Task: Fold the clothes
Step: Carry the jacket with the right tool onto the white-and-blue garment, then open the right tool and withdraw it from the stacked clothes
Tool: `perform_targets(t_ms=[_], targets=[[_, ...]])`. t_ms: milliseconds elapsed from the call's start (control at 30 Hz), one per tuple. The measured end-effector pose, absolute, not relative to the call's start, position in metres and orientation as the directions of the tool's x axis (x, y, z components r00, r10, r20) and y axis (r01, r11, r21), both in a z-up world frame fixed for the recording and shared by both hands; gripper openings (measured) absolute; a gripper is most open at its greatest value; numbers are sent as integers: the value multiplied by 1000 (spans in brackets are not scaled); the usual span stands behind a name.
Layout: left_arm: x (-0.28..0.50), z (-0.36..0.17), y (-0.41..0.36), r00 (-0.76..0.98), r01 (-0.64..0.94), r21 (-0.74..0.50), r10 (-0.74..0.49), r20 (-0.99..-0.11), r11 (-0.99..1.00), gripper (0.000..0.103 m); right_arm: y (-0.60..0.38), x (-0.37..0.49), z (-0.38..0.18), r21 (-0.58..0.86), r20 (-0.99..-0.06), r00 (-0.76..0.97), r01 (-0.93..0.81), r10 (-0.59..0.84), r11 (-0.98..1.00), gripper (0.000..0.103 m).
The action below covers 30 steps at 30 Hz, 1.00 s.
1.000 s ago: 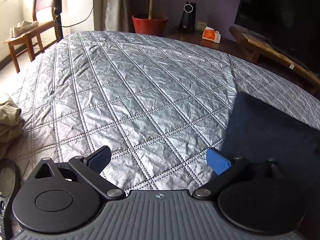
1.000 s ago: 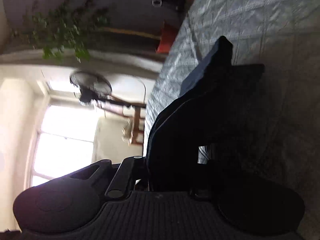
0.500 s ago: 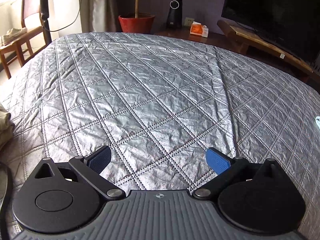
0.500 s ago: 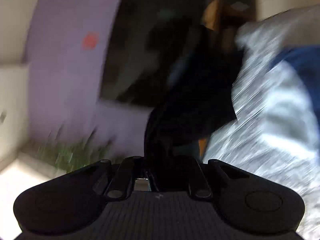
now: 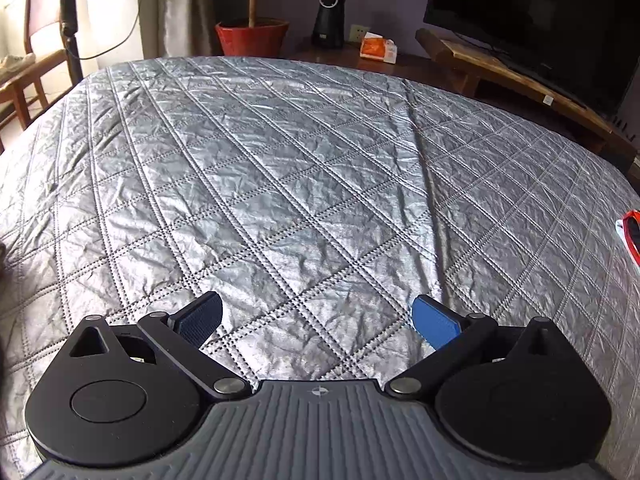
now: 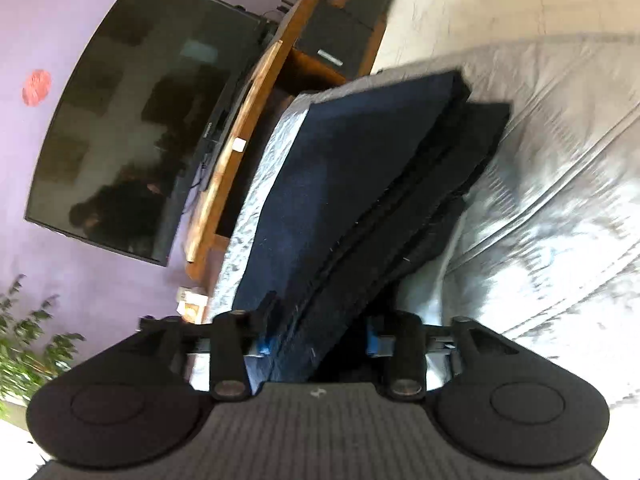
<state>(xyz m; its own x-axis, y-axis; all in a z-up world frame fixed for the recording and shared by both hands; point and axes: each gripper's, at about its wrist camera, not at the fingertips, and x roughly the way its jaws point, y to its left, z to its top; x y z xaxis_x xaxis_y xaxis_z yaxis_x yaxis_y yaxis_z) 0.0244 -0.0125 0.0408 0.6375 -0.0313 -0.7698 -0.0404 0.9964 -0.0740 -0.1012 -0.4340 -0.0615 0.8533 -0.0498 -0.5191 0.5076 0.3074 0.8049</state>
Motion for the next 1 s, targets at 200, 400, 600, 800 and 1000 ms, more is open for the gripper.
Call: perform_targets(t_ms=[200, 400, 600, 800, 1000], targets=[[25, 41, -12, 632, -34, -85, -44, -774, 996, 102, -398, -116, -22, 611, -610, 777, 586, -155, 532, 68], [21, 40, -20, 614, 9, -95, -80, -785, 995, 102, -397, -99, 23, 178, -559, 759, 504, -334, 845, 67], [8, 39, -22, 595, 51, -87, -100, -797, 995, 102, -469, -69, 4, 88, -736, 621, 485, -271, 870, 62], [-25, 50, -25, 569, 102, -139, -172, -804, 985, 98, -424, -119, 9, 118, -783, 597, 417, -173, 901, 61], [-89, 81, -36, 558, 162, -178, -239, -795, 971, 95, -389, -168, 24, 87, -783, 584, 444, -215, 892, 65]])
